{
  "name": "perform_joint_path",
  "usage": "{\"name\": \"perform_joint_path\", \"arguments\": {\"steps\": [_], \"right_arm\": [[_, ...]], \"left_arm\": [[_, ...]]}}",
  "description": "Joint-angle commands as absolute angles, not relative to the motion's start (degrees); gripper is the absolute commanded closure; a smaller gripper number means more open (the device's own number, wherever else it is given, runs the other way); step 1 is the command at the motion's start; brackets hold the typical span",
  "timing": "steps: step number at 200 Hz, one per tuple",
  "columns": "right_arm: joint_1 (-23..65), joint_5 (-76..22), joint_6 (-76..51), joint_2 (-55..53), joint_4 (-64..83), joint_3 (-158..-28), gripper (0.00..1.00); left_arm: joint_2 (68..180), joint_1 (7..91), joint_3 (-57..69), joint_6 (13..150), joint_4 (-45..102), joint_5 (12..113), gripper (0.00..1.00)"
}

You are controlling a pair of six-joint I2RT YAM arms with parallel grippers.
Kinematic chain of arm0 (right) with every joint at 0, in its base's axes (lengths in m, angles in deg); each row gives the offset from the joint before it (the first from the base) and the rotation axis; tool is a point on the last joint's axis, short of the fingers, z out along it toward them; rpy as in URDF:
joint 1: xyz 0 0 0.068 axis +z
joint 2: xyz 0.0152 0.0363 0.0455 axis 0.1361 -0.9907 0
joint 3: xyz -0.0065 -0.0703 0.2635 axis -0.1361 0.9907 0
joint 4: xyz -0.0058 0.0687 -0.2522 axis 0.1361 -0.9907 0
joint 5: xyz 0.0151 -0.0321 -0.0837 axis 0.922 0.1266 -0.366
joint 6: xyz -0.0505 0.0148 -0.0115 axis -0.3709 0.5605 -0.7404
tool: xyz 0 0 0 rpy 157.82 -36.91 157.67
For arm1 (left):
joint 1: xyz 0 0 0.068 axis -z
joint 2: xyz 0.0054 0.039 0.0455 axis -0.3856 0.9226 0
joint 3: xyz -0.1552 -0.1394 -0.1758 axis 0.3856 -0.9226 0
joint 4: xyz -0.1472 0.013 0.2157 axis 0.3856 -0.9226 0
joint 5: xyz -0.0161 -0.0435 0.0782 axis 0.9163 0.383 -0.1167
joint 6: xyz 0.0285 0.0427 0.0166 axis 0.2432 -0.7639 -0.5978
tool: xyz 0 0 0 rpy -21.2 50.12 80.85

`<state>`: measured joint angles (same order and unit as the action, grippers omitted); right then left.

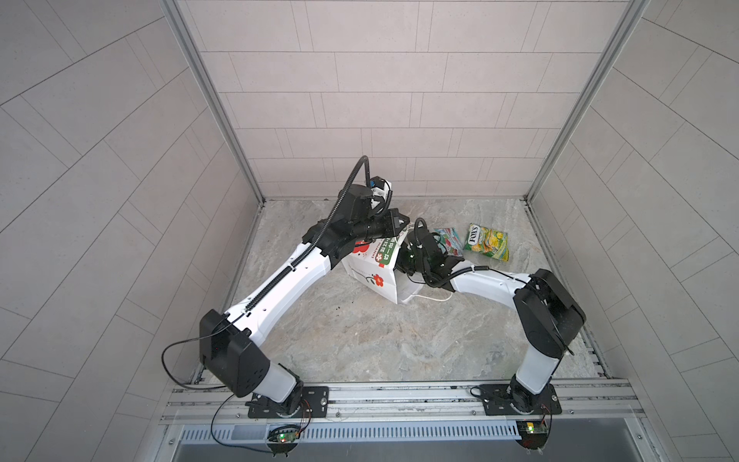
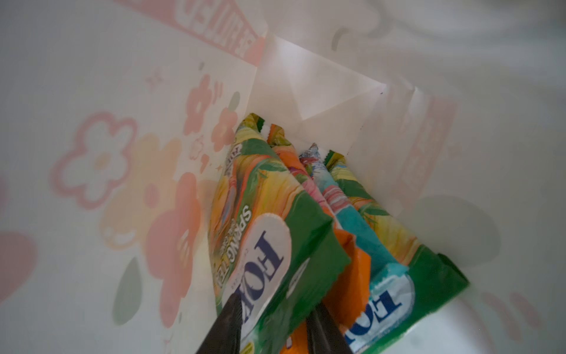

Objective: Take the snacks out of the paper bag
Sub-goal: 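Reach the right gripper down to the stacked FOX'S packets and grasp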

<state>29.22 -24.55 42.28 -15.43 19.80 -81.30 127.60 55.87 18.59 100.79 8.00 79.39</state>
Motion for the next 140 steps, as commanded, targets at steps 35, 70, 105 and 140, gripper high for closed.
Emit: {"name": "perform_joint_path", "arguments": {"steps": [35,70,105,140], "right_arm": [[29.3,-24.5,43.9,-18.7,18.8,-85.3,0.65],[29.4,-22.8,44.0,-20.9,19.6,-86.9,0.71],[29.4,-22.4,43.8,-21.5,20.5,-87.3,0.88],[29.4,-21.9,42.1,-20.7,21.0,-86.7,1.00]], "left_arm": [[127.3,56.4,20.2,99.7,8.8,80.8,1.00],[127.2,56.4,20.1,99.6,8.8,80.9,1.00],[126.9,56.5,20.0,99.5,8.5,80.6,1.00],[126.2,56.4,19.6,98.7,6.9,78.7,1.00]]}}
